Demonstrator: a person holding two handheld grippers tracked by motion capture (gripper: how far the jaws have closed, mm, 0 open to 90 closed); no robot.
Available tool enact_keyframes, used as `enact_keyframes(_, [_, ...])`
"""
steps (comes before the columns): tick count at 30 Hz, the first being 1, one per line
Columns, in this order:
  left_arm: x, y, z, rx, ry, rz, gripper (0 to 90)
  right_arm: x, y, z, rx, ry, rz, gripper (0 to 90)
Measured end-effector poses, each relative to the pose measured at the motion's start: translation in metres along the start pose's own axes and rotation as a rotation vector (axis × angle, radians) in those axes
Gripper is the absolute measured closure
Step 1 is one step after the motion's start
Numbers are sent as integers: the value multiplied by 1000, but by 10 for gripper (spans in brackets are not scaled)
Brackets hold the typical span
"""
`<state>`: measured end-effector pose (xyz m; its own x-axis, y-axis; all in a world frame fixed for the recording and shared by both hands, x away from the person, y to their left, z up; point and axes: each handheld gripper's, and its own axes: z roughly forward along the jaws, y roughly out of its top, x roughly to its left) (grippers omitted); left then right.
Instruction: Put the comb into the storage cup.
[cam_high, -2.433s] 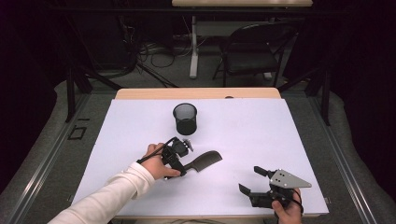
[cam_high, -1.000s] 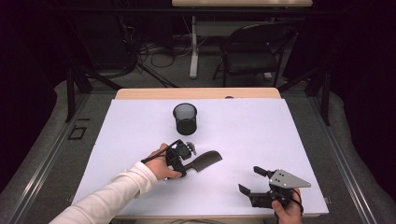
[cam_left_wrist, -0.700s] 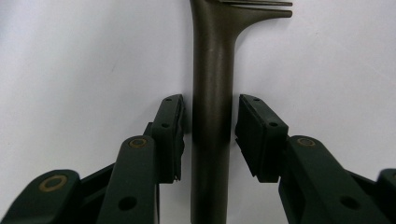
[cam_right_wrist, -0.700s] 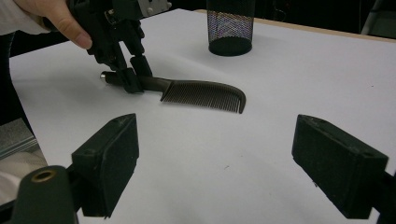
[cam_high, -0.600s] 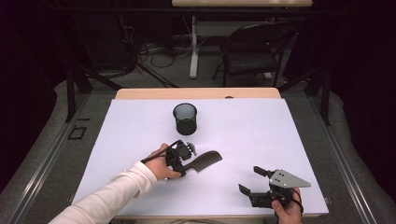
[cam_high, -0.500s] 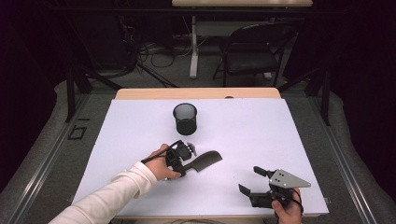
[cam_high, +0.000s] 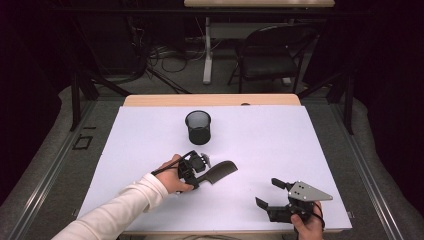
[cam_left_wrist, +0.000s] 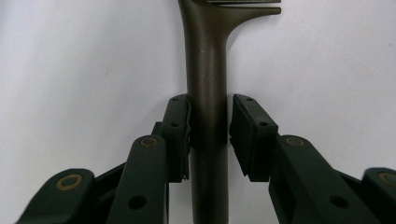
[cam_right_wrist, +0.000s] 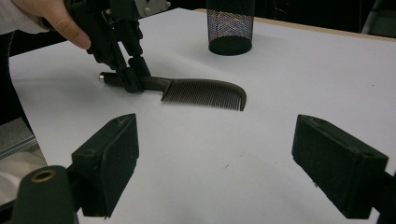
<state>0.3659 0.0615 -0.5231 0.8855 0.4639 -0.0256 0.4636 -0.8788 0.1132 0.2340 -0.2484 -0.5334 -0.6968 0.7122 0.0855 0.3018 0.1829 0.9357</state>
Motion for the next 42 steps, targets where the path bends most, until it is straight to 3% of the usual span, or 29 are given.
enact_keyframes(42, [3, 1, 0, 5, -10, -51, 723, 0, 0, 0, 2, 4, -2, 144])
